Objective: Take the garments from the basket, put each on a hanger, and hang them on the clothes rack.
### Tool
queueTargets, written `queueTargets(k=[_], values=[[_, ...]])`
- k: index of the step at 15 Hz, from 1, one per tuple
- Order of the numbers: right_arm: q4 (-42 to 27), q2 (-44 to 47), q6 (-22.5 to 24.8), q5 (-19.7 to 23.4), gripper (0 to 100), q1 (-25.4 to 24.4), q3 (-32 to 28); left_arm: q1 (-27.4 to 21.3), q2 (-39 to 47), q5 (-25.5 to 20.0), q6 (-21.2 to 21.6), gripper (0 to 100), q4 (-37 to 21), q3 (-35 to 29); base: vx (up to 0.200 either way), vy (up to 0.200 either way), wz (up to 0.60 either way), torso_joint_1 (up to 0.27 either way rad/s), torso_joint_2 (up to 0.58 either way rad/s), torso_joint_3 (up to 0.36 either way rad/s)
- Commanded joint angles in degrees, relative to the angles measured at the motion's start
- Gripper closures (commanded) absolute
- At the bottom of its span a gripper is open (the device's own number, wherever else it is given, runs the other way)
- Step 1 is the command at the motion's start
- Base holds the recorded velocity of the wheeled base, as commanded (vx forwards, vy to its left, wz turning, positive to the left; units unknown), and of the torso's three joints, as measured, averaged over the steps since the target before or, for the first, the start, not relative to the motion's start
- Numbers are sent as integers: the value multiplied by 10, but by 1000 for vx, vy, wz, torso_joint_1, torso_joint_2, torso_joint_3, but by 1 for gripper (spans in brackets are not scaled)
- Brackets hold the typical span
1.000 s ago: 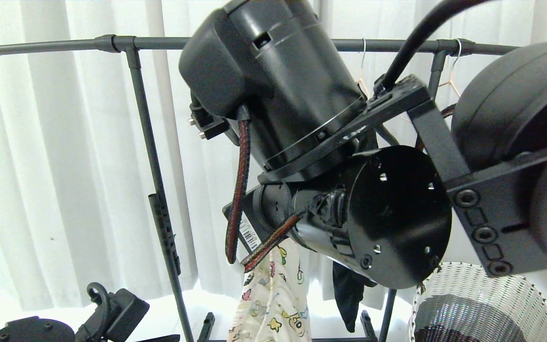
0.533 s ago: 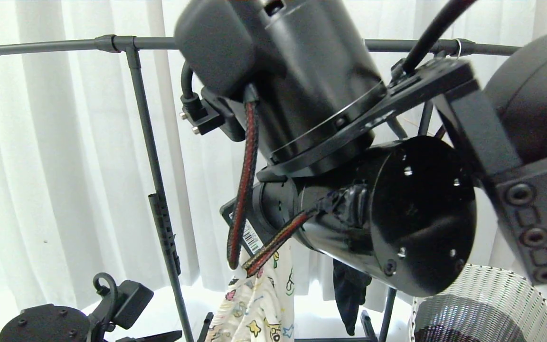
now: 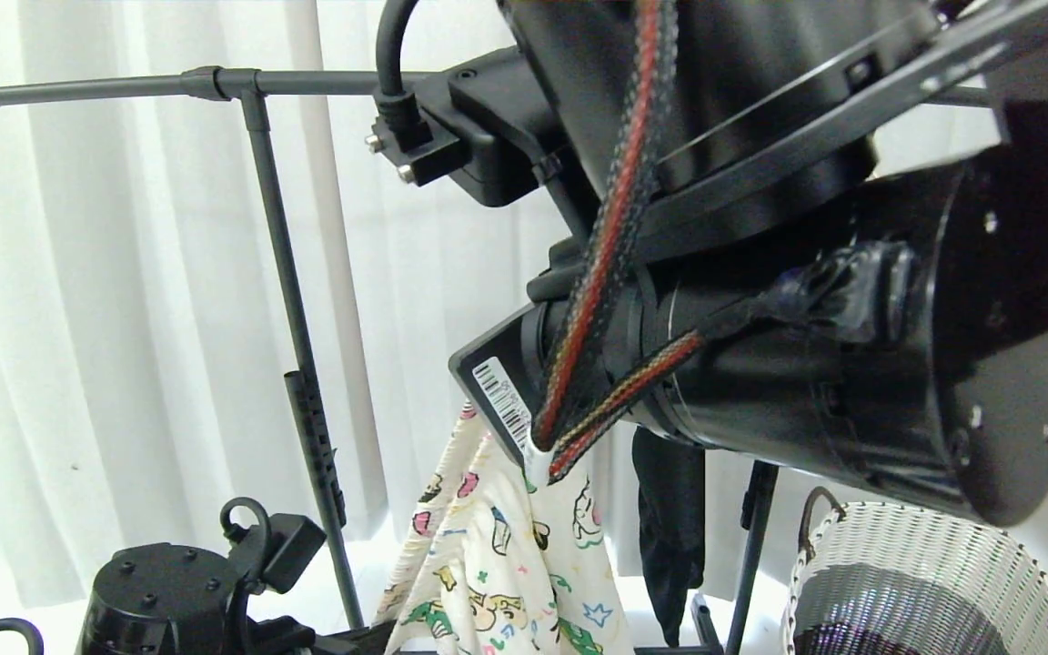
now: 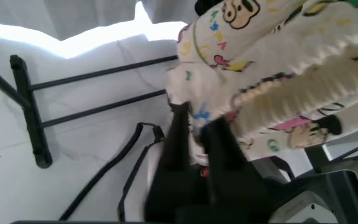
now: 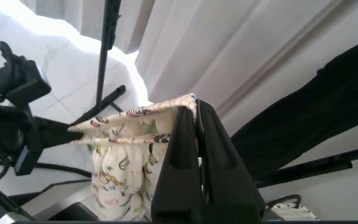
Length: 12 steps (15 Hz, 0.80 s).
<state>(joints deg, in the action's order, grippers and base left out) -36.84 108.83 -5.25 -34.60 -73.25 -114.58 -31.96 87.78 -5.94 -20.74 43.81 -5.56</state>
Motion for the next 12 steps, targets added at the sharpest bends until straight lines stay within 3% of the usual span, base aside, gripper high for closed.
queueTargets(k=[1, 3, 5, 7, 8, 9, 10, 12], values=[[0, -6, -2, -1, 100, 15, 0, -3, 7, 6, 16, 100, -1, 2, 0, 0, 0, 0, 0, 0], [-2, -20, -1, -7, 100, 30, 10, -3, 5, 42, 41, 100, -1, 23, 0, 0, 0, 0, 0, 0], [-33, -76, -12, -41, 100, 75, 96, -4, -10, 113, 85, 100, -1, 29, 0, 0, 0, 0, 0, 0], [-31, -125, -42, -62, 100, 121, 180, -4, -55, 111, 112, 100, -20, -7, 0, 0, 0, 0, 0, 0], [-31, -148, -52, -64, 100, 132, 208, -4, -71, 111, 132, 100, -55, -42, 0, 0, 0, 0, 0, 0], [-31, -165, -57, -64, 100, 136, 228, -4, -86, 110, 145, 100, -97, -81, 0, 0, 0, 0, 0, 0], [-31, -193, -61, -64, 100, 136, 259, -6, -110, 100, 151, 100, -195, -174, 0, 0, 0, 0, 0, 0], [-31, -233, -60, -66, 100, 134, 299, -14, -140, 32, 152, 100, -414, -378, 0, 0, 0, 0, 0, 0]])
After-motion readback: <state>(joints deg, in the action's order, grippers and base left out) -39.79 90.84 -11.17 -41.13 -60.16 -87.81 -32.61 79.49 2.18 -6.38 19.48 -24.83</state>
